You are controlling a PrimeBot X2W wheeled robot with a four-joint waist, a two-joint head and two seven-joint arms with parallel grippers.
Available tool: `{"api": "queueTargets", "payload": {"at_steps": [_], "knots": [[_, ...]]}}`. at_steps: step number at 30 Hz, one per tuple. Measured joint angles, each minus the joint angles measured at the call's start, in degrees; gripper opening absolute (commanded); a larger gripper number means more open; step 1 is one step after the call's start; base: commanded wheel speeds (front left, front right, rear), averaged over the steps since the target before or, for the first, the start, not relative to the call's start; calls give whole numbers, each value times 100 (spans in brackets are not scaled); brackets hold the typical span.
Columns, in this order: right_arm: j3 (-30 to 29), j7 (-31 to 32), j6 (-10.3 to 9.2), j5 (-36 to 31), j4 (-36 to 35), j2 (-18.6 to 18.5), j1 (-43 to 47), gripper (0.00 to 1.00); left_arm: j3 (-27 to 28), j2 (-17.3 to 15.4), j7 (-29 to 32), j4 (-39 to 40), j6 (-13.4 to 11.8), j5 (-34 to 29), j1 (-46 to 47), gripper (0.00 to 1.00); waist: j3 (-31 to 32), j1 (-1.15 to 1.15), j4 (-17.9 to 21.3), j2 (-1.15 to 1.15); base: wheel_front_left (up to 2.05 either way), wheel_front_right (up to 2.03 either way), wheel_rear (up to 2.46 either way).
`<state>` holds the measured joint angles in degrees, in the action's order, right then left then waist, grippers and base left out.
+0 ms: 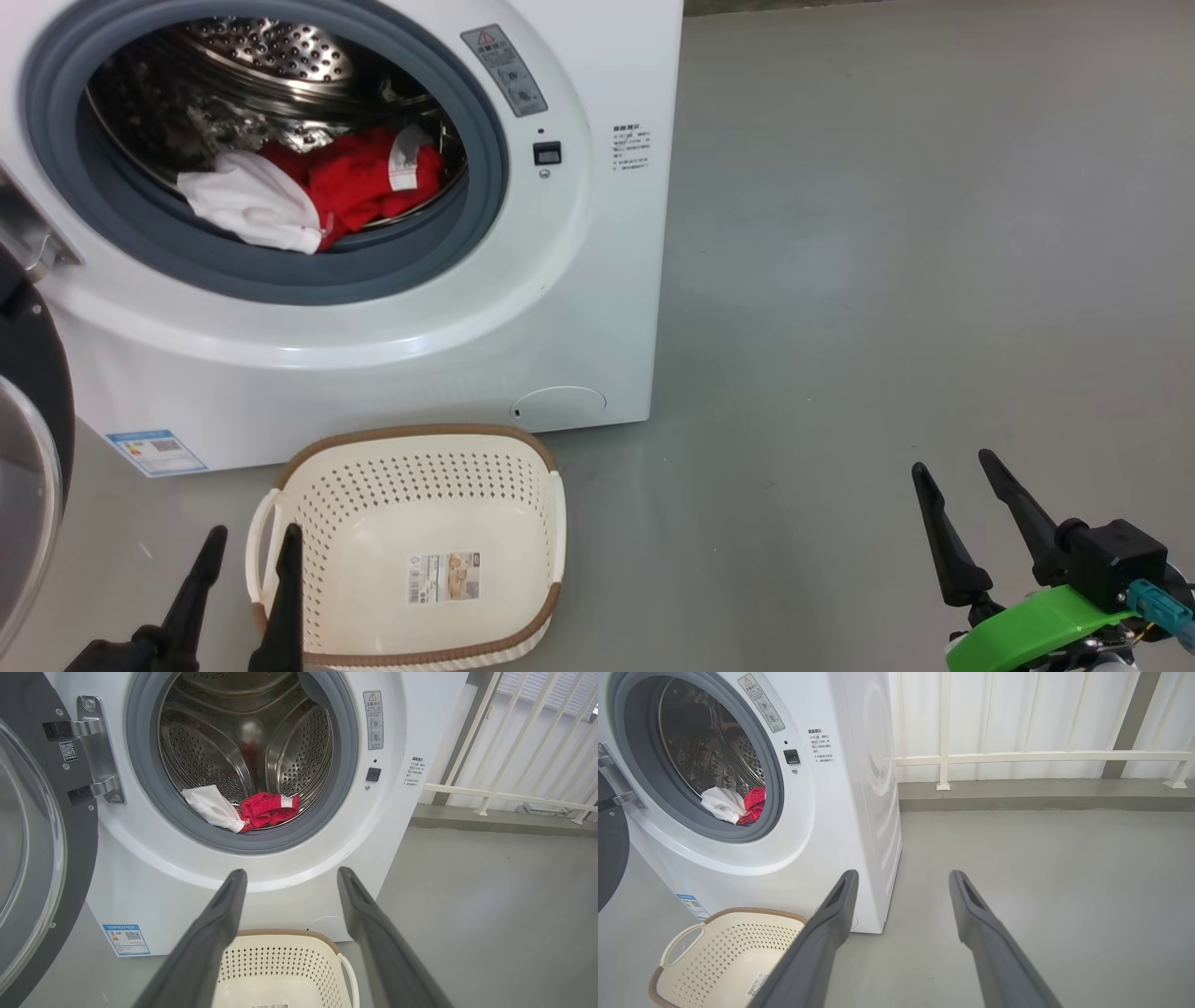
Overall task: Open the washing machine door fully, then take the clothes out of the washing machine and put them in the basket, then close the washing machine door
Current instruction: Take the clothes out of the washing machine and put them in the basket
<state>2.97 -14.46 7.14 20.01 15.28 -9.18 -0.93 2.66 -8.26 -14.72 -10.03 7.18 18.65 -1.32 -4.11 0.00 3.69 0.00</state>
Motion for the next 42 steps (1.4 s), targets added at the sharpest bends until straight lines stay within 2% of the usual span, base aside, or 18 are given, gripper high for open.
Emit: {"api": "queueTargets", "payload": {"at_steps": [17, 35, 42], "knots": [[7, 0, 0, 0, -18, 15, -26, 100, 24, 1, 0, 54, 0, -46, 19, 100, -82, 0, -5, 0, 100, -124, 24], [66, 0, 0, 0, -19, 31, -30, 100, -83, 4, 0, -160, 0, 10, 58, 100, -149, 0, 23, 0, 5, -5, 0], [143, 0, 0, -1, -31, 97, -121, 100, -179, 3, 0, -722, 0, -67, 735, 100, -324, 0, 56, 0, 0, 0, 0]]}}
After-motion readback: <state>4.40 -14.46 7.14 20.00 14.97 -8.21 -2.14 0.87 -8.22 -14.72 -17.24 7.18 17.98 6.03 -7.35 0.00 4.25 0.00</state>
